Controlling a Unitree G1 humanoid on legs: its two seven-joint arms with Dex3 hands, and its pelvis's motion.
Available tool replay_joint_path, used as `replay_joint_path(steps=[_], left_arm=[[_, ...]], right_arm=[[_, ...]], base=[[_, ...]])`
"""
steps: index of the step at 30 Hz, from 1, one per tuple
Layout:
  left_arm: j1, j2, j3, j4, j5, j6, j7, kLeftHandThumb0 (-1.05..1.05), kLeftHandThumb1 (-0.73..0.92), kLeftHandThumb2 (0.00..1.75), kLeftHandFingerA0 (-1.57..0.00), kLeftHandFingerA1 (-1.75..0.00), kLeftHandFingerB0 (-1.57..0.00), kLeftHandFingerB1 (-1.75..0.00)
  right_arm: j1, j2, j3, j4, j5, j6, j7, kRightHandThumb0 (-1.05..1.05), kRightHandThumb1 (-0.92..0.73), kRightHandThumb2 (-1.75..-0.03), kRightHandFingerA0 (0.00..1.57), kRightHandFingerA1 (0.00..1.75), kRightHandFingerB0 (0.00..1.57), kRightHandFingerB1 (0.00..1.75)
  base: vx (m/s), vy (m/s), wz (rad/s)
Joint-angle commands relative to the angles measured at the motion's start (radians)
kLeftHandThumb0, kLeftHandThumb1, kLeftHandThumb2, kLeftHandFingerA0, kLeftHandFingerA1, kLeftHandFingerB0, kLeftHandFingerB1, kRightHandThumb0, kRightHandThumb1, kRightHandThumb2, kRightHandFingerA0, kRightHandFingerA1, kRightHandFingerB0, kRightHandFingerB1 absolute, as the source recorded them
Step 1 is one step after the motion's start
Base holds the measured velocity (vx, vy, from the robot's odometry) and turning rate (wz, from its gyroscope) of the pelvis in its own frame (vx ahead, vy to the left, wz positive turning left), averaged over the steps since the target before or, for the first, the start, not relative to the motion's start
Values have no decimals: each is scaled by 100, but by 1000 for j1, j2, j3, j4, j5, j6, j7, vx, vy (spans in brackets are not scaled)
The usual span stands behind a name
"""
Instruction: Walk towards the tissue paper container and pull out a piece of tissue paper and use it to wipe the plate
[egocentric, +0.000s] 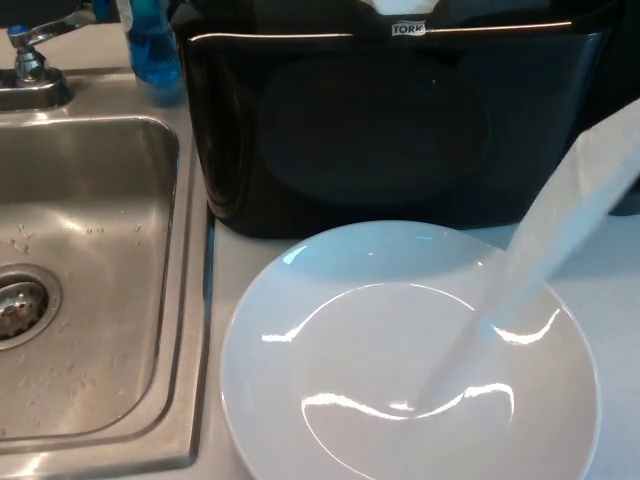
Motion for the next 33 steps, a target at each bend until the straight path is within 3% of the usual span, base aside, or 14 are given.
replay_joint_path(steps=[1,2,3,5,6,9,10,14,19,20,24,25,26,33], left_arm=[[4,15,-13,-34,24,30,7,-19,66,63,-88,-92,-81,-70],[5,15,-14,-36,23,31,8,-19,66,63,-88,-92,-81,-70],[32,4,-19,-82,25,42,14,-14,65,68,-85,-91,-79,-72],[38,2,-22,-94,25,48,15,-14,65,68,-85,-91,-79,-72],[48,-3,-22,-116,22,57,17,-18,67,63,-85,-90,-78,-70],[59,-7,-23,-142,22,73,18,-18,67,63,-85,-90,-78,-70],[50,1,-12,-119,15,68,13,-17,67,62,-93,-90,-81,-69],[54,12,6,-121,3,80,5,-17,68,63,-89,-91,-78,-69],[44,7,9,-112,4,66,3,-18,68,60,-91,-88,-80,-68],[40,-1,12,-113,-1,71,5,-17,66,62,-91,-93,-80,-68],[33,-14,16,-116,-8,80,7,-17,66,62,-91,-93,-80,-68],[18,-16,17,-105,-7,75,10,-17,67,63,-91,-96,-81,-71],[11,-16,18,-99,-6,72,13,-18,67,62,-92,-95,-82,-70],[-20,1,21,-50,7,42,10,-15,65,63,-92,-92,-81,-70]], right_arm=[[63,10,185,62,34,76,-20,-25,-42,-133,95,175,74,174],[63,7,190,62,33,77,-25,-25,-42,-133,95,175,74,174],[70,5,333,130,-51,47,-46,-26,-38,-143,97,175,76,174],[69,2,356,139,-62,44,-54,-26,-38,-143,97,175,76,174],[62,3,423,187,-106,22,-67,-24,-42,-134,97,175,78,169],[55,0,464,212,-130,14,-84,-24,-42,-134,97,175,78,169],[44,20,539,289,-179,-25,-111,-24,-44,-129,98,175,80,166],[8,73,736,503,-315,-147,-191,-26,-48,-123,93,175,78,162],[-34,100,817,585,-377,-165,-211,-23,-51,-121,96,175,79,156],[-38,109,868,620,-412,-166,-205,-21,-53,-105,105,123,87,71],[-52,123,948,680,-467,-169,-201,-21,-53,-105,105,123,87,71],[-17,119,1016,748,-498,-247,-219,-28,-48,-122,126,133,99,109],[0,115,1055,781,-514,-280,-218,-30,-45,-126,100,159,91,120],[48,120,1104,817,-537,-311,-225,-28,-41,-131,104,160,95,124]], base=[[0,0,0],[0,0,0],[0,0,0],[0,0,0],[0,0,0],[0,0,0],[0,0,0],[0,0,0],[0,0,0],[0,0,0],[0,0,0],[0,0,0],[0,0,0],[0,0,0]])
